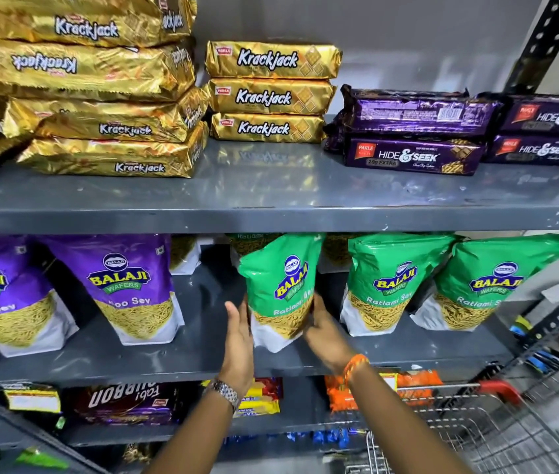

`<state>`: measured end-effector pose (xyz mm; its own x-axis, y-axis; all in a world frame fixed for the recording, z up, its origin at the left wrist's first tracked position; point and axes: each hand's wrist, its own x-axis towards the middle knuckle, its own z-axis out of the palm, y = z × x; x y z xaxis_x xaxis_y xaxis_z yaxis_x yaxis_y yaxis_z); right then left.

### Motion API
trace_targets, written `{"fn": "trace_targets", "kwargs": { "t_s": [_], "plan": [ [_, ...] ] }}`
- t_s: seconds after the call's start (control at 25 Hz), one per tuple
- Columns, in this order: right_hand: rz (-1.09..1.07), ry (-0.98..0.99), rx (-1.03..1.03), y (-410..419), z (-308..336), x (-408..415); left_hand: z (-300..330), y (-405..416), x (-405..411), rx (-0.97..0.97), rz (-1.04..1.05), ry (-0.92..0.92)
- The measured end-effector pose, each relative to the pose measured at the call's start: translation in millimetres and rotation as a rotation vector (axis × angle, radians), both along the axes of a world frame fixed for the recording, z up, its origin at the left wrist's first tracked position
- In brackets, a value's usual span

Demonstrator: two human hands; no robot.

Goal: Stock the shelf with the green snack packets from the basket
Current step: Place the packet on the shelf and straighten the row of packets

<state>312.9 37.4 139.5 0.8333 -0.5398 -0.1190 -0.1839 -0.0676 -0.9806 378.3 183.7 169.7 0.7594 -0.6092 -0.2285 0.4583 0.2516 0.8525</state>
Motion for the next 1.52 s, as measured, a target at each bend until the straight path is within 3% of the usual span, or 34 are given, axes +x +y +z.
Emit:
{"fn": "trace_targets", "kwargs": {
  "t_s": [0.08, 0.28, 0.4, 0.52, 0.68, 0.76, 0.8, 0.92, 1.04, 1.32, 1.52],
  "plan": [
    [-0.020, -0.030, 0.034, 10, -1, -17, 11, 2, 14, -0.045, 0.002, -0.045],
    [-0.114, -0.233, 0.307, -19, 22, -12, 34, -6, 40, -0.024, 0.044, -0.388],
    [-0.085, -0.238, 0.163, -29, 45, -5, 48, -28, 46, 0.022, 0.231, -0.333],
    [-0.147, -0.207, 0.062, -26, 56, -10, 46, -36, 51, 0.010, 0.261, -0.300],
    [-0.486, -0.300, 0.149, -34, 38, -64, 22, -16, 55, 0.051, 0.085, -0.355],
    [-0.690, -0.309, 0.080, -49, 25, -96, 0, -9, 53, 0.148, 0.001, -0.447],
    [-0.740, -0.223, -0.003, -61, 19, -108, -12, -7, 50, 0.187, -0.029, -0.483],
    [-0.554, -0.073, -0.113, -92, 12, -116, -27, -8, 43, 0.271, -0.044, -0.605],
    [-0.371, -0.086, -0.213, -124, 4, -109, -28, -11, 46, 0.306, -0.034, -0.660],
    [-0.295, -0.113, -0.113, -133, 2, -98, -29, 14, 66, 0.363, -0.060, -0.707],
    [-0.329, -0.050, -0.211, -110, 17, -91, -25, 21, 79, 0.377, -0.076, -0.688]
  ]
}}
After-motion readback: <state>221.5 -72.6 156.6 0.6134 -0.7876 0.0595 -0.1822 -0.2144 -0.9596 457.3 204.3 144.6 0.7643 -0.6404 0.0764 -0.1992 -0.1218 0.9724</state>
